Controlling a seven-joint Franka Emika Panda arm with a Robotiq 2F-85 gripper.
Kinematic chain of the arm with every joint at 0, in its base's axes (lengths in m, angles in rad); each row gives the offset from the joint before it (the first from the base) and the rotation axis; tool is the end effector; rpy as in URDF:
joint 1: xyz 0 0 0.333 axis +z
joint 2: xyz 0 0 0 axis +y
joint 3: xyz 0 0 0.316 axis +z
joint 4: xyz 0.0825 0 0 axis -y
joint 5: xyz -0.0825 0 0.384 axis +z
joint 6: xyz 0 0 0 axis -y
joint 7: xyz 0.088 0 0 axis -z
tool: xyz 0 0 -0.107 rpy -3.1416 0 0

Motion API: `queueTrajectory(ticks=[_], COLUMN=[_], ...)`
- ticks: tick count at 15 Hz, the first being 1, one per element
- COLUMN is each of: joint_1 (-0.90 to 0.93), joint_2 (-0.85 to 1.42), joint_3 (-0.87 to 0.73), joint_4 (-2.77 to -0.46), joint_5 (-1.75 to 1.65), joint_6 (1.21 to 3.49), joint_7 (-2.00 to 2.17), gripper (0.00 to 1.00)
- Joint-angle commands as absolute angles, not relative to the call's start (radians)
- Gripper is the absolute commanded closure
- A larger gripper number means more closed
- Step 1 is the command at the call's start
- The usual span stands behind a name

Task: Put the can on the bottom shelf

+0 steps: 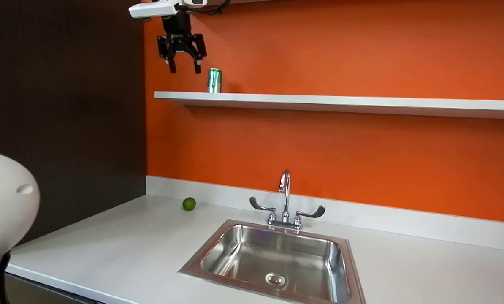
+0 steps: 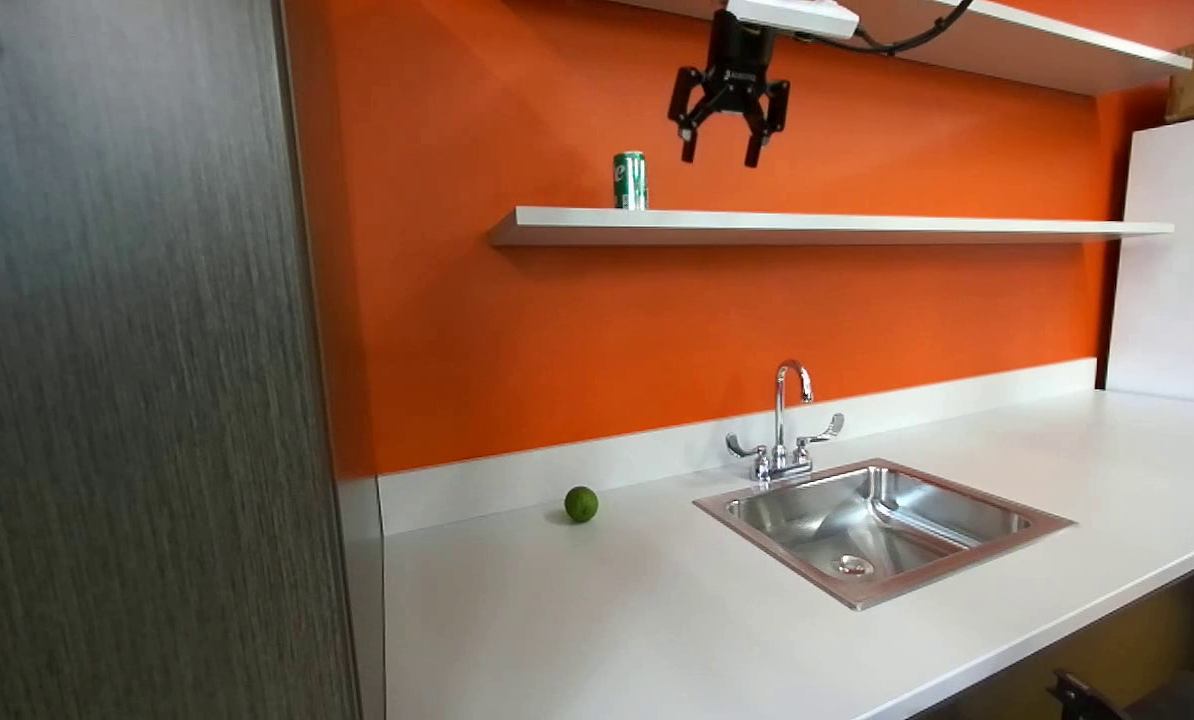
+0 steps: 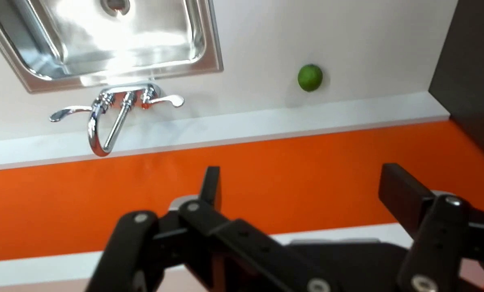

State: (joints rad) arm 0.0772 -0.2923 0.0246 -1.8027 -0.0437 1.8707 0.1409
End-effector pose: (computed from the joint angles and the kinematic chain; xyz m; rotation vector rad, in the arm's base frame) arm 0.4840 0.0482 0.6958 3.0827 -0.0517 0.5668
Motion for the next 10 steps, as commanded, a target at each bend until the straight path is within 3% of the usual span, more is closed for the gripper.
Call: queueTrajectory(ticks=[1, 10], joint_1=[0.056, 0.044], joint_2=[-0.440, -0.536], joint_3=[0.009, -0.035], joint_4=[-2.055, -2.436], joint_5=[-0.028, -0.017], joint_6=[1.888, 1.964], joint_7=[0.056, 0.019], gripper=[0.00, 0.00])
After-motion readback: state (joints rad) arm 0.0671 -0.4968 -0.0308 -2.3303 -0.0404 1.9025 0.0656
